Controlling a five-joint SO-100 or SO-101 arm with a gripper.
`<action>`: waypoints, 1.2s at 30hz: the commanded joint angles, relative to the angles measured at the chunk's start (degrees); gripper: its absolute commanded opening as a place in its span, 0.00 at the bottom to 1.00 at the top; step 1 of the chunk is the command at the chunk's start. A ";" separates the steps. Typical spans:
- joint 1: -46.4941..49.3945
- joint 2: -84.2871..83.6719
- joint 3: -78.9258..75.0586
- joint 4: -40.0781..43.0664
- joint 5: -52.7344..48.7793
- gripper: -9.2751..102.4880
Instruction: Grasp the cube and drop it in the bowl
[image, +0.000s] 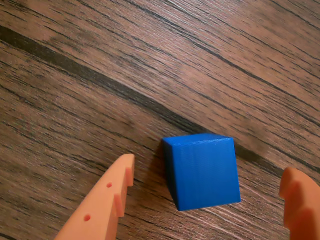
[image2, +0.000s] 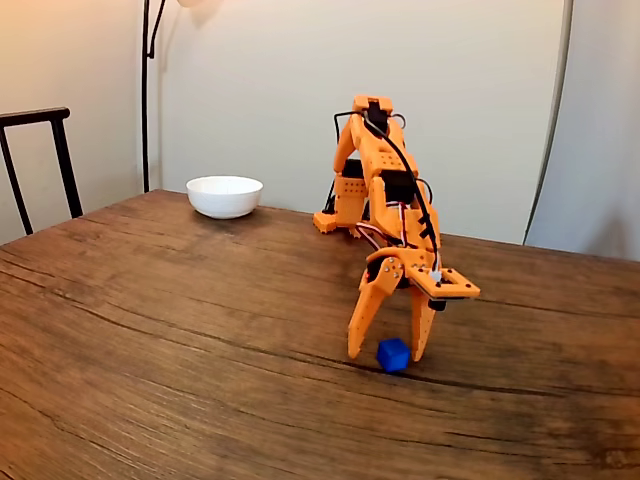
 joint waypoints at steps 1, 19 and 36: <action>0.00 0.35 -1.14 -0.18 -0.18 0.43; 0.44 0.09 -0.79 -0.09 -1.32 0.20; 0.62 0.09 -0.79 -0.44 -1.41 0.20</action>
